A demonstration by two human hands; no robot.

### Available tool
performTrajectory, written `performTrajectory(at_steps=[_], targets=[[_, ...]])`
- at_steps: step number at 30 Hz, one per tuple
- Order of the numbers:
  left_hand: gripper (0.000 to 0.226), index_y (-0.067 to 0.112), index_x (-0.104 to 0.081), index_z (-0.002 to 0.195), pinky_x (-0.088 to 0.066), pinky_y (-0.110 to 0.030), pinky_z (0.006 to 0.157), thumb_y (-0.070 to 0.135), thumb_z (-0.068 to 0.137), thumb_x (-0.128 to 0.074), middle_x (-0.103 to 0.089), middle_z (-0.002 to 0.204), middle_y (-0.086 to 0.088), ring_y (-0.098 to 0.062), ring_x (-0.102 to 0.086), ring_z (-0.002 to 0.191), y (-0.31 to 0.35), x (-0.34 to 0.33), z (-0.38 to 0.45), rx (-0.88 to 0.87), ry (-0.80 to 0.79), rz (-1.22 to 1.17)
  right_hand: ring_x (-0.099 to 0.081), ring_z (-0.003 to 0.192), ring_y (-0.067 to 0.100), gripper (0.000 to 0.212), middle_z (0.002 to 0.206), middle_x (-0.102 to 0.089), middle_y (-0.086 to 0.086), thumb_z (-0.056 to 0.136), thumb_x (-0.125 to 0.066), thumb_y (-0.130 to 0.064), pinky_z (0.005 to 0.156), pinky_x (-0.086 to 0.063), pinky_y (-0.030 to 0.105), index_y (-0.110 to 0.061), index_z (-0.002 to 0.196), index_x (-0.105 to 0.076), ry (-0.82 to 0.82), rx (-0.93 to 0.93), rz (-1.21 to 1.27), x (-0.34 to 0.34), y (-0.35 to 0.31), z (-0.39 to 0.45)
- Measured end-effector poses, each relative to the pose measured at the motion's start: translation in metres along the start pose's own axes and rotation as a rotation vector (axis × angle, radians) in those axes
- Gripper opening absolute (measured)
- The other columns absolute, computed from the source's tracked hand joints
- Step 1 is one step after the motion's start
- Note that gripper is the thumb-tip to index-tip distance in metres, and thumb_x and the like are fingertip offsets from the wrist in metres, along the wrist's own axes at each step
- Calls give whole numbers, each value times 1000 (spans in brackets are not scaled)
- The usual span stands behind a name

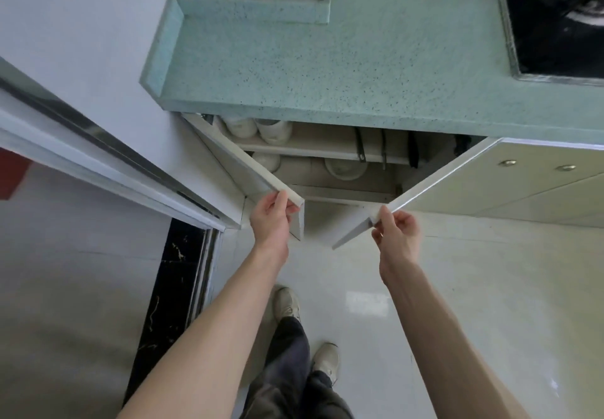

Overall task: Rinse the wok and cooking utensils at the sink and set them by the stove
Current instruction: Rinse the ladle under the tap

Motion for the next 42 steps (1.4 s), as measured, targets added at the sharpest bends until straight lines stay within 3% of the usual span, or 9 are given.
performTrajectory(at_steps=[4,7,10,13,18,28,32,36,42], targets=[[17,1,-69,109,-47,-16,54,15,100,-66,-71,97,-16,-5,-64,56,-9,39,-7,94,110,13,-56,74,12,16,83,-56,1,101,-65,-19,76,-49,28,-19,91,-52,-24,-28,-59,35,9,-5],[19,-2,-69,110,-46,-15,49,13,98,-67,-68,92,-14,-11,-59,61,-10,73,-14,132,168,48,-56,72,11,14,79,-58,1,103,-64,-19,76,-47,29,-16,96,-51,-45,8,-126,64,11,-8],[7,8,-67,92,-49,-28,70,13,97,-66,-64,81,-8,-19,-56,70,-4,103,-23,145,213,139,-56,74,12,14,79,-59,1,103,-63,-21,74,-46,29,-17,94,-53,-9,37,-248,97,8,-11],[7,12,-64,95,-49,-32,81,17,97,-67,-69,93,-12,-20,-59,80,4,133,-21,130,251,225,-57,79,19,16,84,-61,4,102,-63,-24,68,-47,26,-8,104,-58,34,67,-380,128,3,-6],[26,3,-68,111,-50,-34,81,18,90,-74,-70,105,-16,-30,-65,94,36,179,-21,-11,319,587,-59,85,28,29,94,-60,6,97,-73,-27,72,-47,36,-11,111,-54,40,124,-702,162,-16,-4],[17,-4,-68,106,-55,-51,82,5,92,-66,-67,110,-28,-47,-64,104,94,219,-5,-106,388,1339,-56,114,45,19,124,-54,25,103,-54,-6,83,-45,47,3,119,-50,165,226,-1403,198,-55,-9],[46,-9,-52,130,-49,-57,97,8,91,-69,-48,135,-30,-46,-49,124,89,225,-15,-50,418,1392,-55,121,43,34,129,-56,25,97,-53,8,93,-50,50,4,130,-51,196,190,-1552,206,-63,-5],[93,1,-15,157,-36,-58,112,23,89,-73,-20,162,-20,-37,-20,150,74,226,-26,-43,334,1361,-46,131,44,62,142,-46,28,95,-60,-9,102,-45,52,8,147,-31,233,201,-1525,219,-44,-10],[103,9,-4,162,-32,-59,118,29,88,-74,-4,170,-9,-29,-5,157,69,236,-30,-91,223,1432,-3,162,31,107,174,3,17,95,-71,-27,128,-18,47,-1,164,6,175,129,-1435,236,-31,-10]])
Point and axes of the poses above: each hand's wrist, its own z-axis towards the middle knuckle, its own x-axis out of the back of the hand, y = z × x, the point moved 10 cm from there along z, towards the middle knuckle
